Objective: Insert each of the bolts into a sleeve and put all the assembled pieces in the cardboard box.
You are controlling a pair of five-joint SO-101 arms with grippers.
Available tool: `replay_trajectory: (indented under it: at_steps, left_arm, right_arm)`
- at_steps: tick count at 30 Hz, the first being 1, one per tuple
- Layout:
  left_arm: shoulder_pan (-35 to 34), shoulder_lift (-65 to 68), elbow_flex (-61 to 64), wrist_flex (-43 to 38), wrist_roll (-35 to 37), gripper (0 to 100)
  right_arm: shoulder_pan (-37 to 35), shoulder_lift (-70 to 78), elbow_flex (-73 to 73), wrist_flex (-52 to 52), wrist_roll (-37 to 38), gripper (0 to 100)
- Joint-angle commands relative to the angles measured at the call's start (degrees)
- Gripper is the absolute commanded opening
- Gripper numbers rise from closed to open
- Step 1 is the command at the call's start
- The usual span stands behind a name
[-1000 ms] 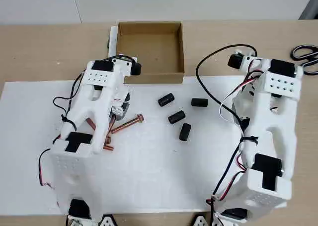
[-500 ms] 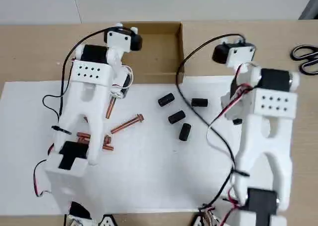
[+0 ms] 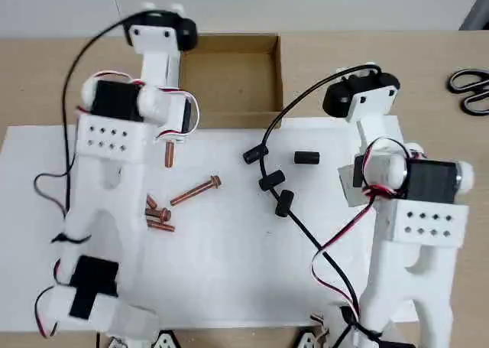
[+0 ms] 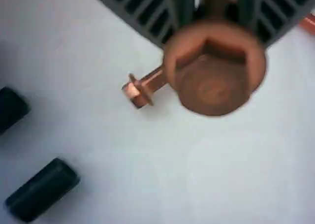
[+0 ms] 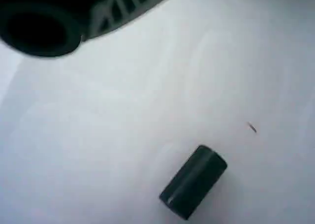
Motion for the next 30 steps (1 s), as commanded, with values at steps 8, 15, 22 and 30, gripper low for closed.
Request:
replay_trajectory:
  at_steps: [8,15,22,30]
  left_arm:
    - [1.8,-9.0,-0.3,-1.8,10.7,1]
    - [1.8,-11.4,-0.2,-1.8,14.1,1]
    - [3.7,-13.8,-0.2,-1.8,14.3,1]
    - [8.0,-18.6,0.0,-5.5,19.8,1]
  right_arm:
    - [-2.2,-5.0,6.6,-9.8,0.0,0.4]
    - [-7.6,-21.9,24.0,-22.1,-5.3,0.2]
    - [-13.6,-32.9,36.0,-27.9,-12.1,0.2]
    - [-20.6,-38.8,42.4,-34.2,-17.1,0.2]
